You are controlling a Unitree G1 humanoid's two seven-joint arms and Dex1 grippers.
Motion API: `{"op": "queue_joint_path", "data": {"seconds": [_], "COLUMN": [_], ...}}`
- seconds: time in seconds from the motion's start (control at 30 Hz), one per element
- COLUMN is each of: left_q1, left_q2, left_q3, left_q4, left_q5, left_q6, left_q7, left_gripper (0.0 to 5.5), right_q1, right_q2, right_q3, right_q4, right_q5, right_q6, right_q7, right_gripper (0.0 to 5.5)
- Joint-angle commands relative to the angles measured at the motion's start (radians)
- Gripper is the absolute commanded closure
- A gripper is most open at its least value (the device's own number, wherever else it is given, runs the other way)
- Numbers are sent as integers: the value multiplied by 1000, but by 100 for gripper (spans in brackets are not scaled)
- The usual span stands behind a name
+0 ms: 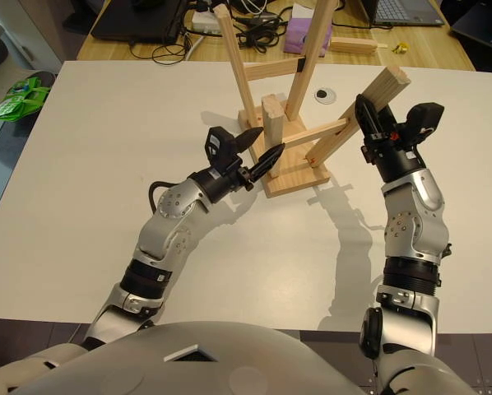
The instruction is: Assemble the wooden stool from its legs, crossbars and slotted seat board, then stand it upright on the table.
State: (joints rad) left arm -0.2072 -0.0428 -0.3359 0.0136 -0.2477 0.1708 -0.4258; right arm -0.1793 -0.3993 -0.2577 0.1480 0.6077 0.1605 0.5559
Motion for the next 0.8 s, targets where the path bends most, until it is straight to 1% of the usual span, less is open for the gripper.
{"op": "queue_joint_path", "data": {"seconds": [0.03, 0.27, 0.53, 0.8], "left_q1": [-10, 3, 25, 4], "left_q2": [-38, -28, -23, -32], "left_q3": [10, 1, 5, -50], "left_q4": [10, -7, -13, -9], "left_q5": [-1, -5, -9, 7], "left_q6": [-9, -9, -3, 14], "left_q7": [10, -6, -7, -15], "left_gripper": [322, 322, 322, 322], "right_q1": [67, 70, 40, 33], "right_q2": [20, 19, 19, 15], "right_q3": [48, 45, -7, -34], "right_q4": [65, 67, 104, 111], "right_q5": [-52, -53, -8, 25], "right_q6": [76, 80, 119, 169], "right_q7": [0, -2, -32, -34], "right_gripper": [449, 449, 449, 449]}}
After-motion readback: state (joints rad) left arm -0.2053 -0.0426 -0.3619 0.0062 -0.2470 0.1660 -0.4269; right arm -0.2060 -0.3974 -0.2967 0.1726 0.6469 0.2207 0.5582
